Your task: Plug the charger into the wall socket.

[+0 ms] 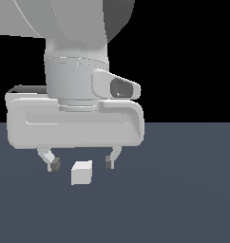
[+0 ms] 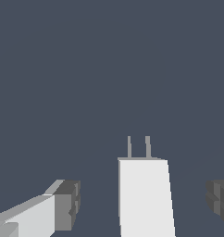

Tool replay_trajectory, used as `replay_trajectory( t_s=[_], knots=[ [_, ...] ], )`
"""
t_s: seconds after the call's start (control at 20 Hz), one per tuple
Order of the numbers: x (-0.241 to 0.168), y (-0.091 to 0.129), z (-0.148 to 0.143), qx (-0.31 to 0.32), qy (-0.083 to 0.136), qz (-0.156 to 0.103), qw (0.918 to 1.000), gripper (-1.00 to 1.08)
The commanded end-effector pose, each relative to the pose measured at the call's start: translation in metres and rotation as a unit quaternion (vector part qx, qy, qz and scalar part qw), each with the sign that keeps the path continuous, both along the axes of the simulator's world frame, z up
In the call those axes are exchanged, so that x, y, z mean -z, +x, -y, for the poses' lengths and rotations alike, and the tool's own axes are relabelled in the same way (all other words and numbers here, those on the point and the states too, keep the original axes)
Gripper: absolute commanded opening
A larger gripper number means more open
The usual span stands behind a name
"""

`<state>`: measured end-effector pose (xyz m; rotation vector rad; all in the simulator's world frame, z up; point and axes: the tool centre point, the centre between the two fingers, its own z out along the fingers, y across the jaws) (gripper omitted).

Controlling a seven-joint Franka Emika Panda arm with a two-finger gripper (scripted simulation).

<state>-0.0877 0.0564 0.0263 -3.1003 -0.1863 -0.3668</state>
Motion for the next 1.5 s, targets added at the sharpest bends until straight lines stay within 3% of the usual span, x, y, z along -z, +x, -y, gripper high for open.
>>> replay_trajectory(
  t_s=[0.0, 0.25, 0.3, 1.0, 1.45],
  knots=[
    [0.008, 0.000, 0.000, 0.000, 0.000, 0.001, 1.0000, 1.00],
    [0.015, 0.001, 0.000, 0.000, 0.000, 0.001, 1.0000, 1.00],
    [0.015, 0.001, 0.000, 0.000, 0.000, 0.001, 1.0000, -1.00],
    [0.011, 0.003, 0.002, 0.000, 0.000, 0.001, 1.0000, -1.00],
    [-0.018, 0.031, 0.016, -0.007, -0.001, 0.001, 1.0000, -1.00]
  ],
)
